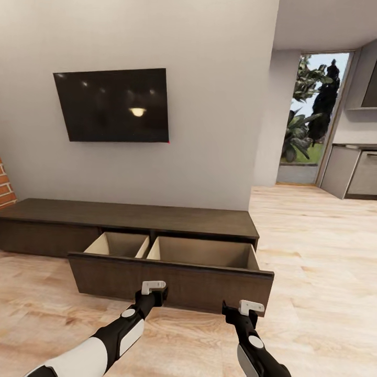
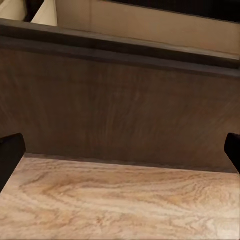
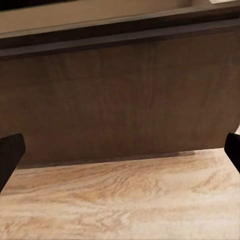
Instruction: Place each of the two pumpkins and all three candles from the living room inside a cabinet in the living room (use any cabinet), then make sure every cabinet is closed, and position the cauldron so it is next to a table in the living room.
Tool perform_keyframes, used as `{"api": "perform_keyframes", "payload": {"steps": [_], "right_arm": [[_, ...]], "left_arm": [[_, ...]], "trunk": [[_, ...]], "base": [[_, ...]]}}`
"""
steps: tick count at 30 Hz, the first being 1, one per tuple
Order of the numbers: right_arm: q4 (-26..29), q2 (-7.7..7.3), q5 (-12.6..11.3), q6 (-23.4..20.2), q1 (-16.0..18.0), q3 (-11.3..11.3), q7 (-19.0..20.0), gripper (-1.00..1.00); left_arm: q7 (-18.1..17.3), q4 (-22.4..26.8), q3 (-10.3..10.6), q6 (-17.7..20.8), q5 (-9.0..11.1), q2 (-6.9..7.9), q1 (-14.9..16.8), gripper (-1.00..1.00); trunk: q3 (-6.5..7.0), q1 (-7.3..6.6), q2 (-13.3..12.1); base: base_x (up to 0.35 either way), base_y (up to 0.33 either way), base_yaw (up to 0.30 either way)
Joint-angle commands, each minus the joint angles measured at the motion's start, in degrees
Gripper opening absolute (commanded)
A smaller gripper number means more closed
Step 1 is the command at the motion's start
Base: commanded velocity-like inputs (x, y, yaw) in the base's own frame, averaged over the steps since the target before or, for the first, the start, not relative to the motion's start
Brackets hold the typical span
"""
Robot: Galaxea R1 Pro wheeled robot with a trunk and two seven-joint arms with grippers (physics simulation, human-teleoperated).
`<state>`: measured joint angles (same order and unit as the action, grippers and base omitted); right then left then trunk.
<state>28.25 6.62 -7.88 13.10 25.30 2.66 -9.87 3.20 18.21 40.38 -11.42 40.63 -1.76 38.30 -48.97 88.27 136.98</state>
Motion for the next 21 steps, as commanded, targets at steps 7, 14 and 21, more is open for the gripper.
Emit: {"api": "perform_keyframes", "payload": {"steps": [7, 14, 21], "right_arm": [[0.0, -0.24, -3.0, 0.3, 0.1, 0.3, -0.1, 1.00], [0.0, -0.43, -4.2, 0.3, 0.0, 0.2, -0.1, 1.00], [0.0, -0.46, -4.3, 0.3, 0.1, 0.2, -0.1, 1.00]], "left_arm": [[0.3, 0.0, 0.8, -0.3, 0.3, 0.06, 0.0, 1.00], [0.3, 0.0, 3.0, -0.5, 0.2, 0.09, 0.0, 1.00], [0.3, 0.0, 3.4, -1.1, 0.2, 0.09, 0.0, 1.00]], "trunk": [[-0.24, 0.21, 0.4], [-1.49, 1.75, 3.2], [-2.75, 3.28, 6.0]], "base": [[0.010, 0.000, 0.000], [0.001, 0.000, 0.000], [0.000, 0.000, 0.000]]}}
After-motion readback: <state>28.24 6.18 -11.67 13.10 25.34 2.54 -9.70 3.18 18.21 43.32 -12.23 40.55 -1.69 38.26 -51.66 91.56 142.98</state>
